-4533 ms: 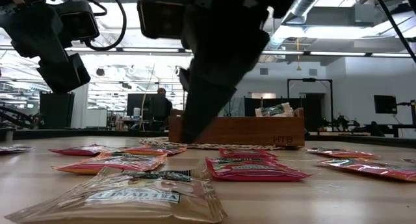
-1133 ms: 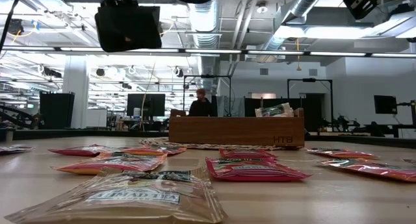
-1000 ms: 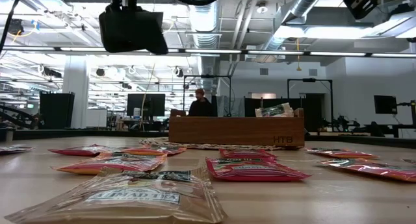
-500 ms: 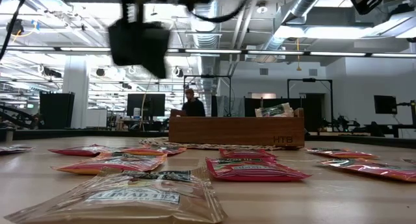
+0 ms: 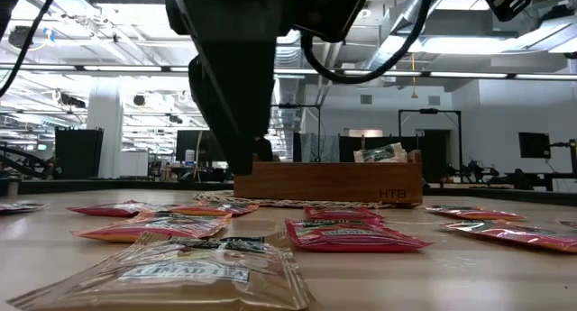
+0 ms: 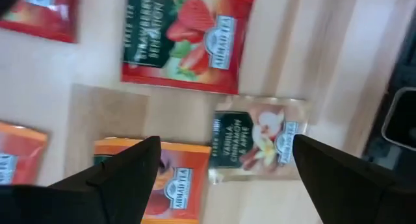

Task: Pick & Place Tea
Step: Put the brown tea bag into the right section of the wooden organizer

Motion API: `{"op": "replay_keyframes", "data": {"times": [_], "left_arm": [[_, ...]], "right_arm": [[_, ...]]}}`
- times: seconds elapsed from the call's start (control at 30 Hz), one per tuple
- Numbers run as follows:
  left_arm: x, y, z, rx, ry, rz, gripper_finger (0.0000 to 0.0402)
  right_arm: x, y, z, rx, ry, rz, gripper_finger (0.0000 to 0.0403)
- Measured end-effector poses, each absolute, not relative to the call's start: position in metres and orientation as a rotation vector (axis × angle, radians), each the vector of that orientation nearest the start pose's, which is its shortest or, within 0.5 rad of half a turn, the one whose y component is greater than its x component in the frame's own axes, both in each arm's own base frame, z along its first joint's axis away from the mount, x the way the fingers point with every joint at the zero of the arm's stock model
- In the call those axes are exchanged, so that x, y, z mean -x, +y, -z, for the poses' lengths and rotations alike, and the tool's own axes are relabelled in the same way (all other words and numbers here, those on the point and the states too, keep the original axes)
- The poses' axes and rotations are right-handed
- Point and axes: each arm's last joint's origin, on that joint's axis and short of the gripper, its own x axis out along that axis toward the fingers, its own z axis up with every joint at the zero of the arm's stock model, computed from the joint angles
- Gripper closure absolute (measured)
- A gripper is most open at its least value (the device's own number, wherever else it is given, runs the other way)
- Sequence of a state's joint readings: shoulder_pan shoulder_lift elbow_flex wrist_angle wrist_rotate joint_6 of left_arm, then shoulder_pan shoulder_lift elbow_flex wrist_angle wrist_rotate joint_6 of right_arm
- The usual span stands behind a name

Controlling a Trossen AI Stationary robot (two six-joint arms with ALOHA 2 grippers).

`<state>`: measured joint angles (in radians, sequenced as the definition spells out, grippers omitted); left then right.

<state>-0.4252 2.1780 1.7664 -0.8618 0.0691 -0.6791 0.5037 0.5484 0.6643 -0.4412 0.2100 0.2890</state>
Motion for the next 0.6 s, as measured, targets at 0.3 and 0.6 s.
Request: {"op": "replay_keyframes", "data": {"times": [0.3,0.6], "left_arm": [[-0.410,-0.185,-0.175,0.340,1.344,-0.065,0.0060],[-0.410,-0.187,-0.161,0.354,1.389,-0.060,0.0060]], "right_arm": [[-0.110,0.054,-0.299,-0.173,0.341,-0.245,0.0332],[-0.110,0.054,-0.298,-0.172,0.344,-0.244,0.0332]]}}
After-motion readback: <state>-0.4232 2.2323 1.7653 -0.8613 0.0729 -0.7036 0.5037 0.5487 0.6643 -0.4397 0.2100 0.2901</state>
